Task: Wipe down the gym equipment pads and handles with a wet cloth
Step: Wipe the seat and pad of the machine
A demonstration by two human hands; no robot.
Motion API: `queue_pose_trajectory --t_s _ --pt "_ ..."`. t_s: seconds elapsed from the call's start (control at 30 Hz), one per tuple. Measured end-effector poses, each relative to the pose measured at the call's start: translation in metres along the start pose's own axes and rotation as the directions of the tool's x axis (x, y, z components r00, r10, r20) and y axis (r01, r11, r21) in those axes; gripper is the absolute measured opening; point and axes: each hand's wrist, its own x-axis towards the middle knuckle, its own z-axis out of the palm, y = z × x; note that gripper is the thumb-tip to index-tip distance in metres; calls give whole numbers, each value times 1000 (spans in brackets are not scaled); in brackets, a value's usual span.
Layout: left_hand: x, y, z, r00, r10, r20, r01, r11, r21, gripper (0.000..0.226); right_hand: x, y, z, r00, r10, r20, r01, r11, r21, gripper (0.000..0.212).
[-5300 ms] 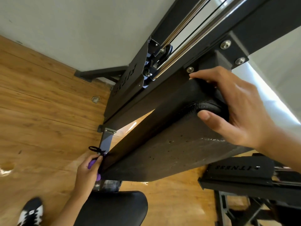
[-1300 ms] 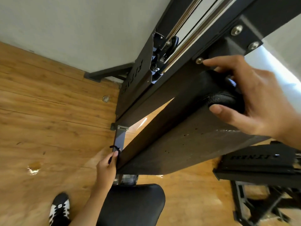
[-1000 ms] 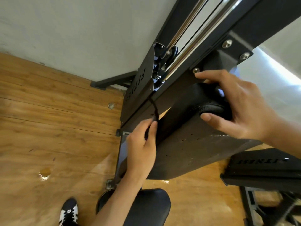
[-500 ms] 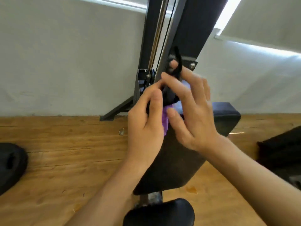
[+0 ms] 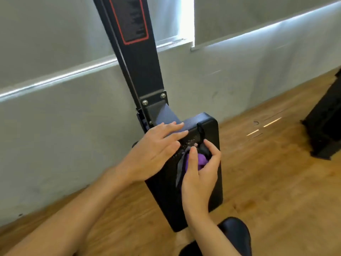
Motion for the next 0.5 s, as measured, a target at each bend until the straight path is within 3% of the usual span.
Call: queue_pose_trajectory --t_s 0.13,0.33,0.5 --pt "9 -39 -9 958 197 211 -258 911 321 66 -3 12 15 989 15 -149 -7 999 54 50" --pt "21 -73 -27 857 411 310 -500 808 311 56 -10 34 52 969 30 -247 -12 997 73 57" --pt "30 -81 -23 844 440 308 -520 812 264 59 -15 50 59 953 25 -301 -14 999 38 61"
